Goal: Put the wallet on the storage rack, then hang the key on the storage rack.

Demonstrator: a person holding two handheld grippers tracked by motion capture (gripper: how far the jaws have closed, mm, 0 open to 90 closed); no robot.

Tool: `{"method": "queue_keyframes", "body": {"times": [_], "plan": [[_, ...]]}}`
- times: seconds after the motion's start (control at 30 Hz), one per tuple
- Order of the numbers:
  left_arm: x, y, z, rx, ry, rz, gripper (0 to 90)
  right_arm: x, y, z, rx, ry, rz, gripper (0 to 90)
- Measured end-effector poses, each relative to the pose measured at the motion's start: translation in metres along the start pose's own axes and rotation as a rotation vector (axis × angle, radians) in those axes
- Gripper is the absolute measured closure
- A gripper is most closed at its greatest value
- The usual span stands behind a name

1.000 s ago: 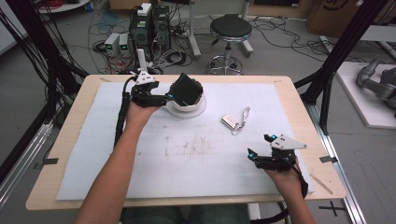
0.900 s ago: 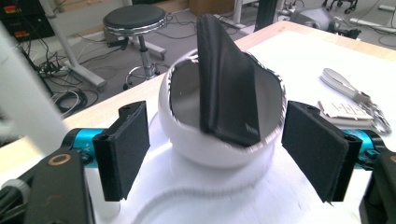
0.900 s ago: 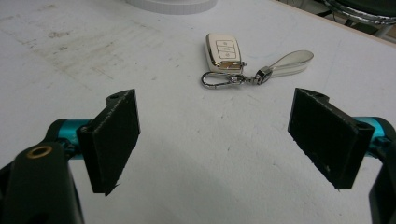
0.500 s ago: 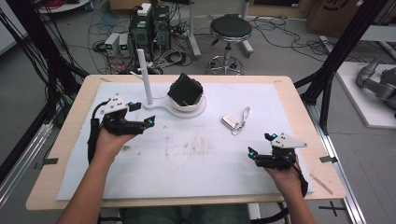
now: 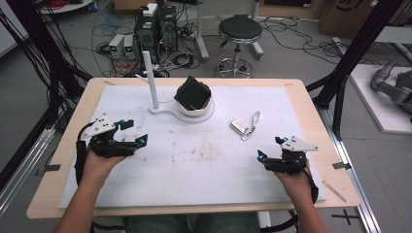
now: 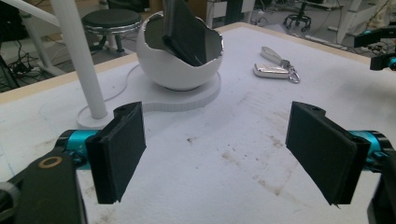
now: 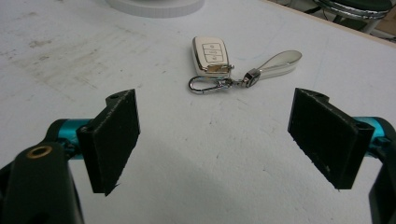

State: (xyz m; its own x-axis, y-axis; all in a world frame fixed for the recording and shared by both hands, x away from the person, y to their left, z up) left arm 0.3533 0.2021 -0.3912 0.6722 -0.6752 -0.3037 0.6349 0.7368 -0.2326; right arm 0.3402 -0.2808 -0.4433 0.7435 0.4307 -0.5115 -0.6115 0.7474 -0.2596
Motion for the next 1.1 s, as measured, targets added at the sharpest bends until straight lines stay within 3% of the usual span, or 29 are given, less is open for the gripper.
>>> {"method": "queue_keyframes", "body": {"times": [0.6,0.93,1.1], "plan": [[0.000,0.009,-0.002,-0.013,-0.020,0.023,19.6,0.005,0.002,0.002,0.002,0.007,-0.006,17.1],[-0.004,0.013,-0.006,-0.031,-0.028,0.037,19.5,0.022,0.001,0.012,0.036,0.049,-0.047,17.1],[-0.011,0.015,-0.008,-0.036,-0.028,0.050,19.5,0.036,-0.007,0.026,0.091,0.079,-0.080,17.1]]}}
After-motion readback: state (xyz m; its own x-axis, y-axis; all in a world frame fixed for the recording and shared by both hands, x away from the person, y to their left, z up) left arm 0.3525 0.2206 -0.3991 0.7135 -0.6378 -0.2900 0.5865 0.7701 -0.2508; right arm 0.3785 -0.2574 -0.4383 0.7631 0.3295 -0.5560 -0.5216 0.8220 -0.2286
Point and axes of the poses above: each handheld gripper's, and its own axes: x roughly forward along the jaws, z roughly out of its top, y roughly to its left, the point moved 5 cm from there along x, roughly forward along the jaws, and after that the axes turned 11 degrees about -x, right-handed, at the moved point
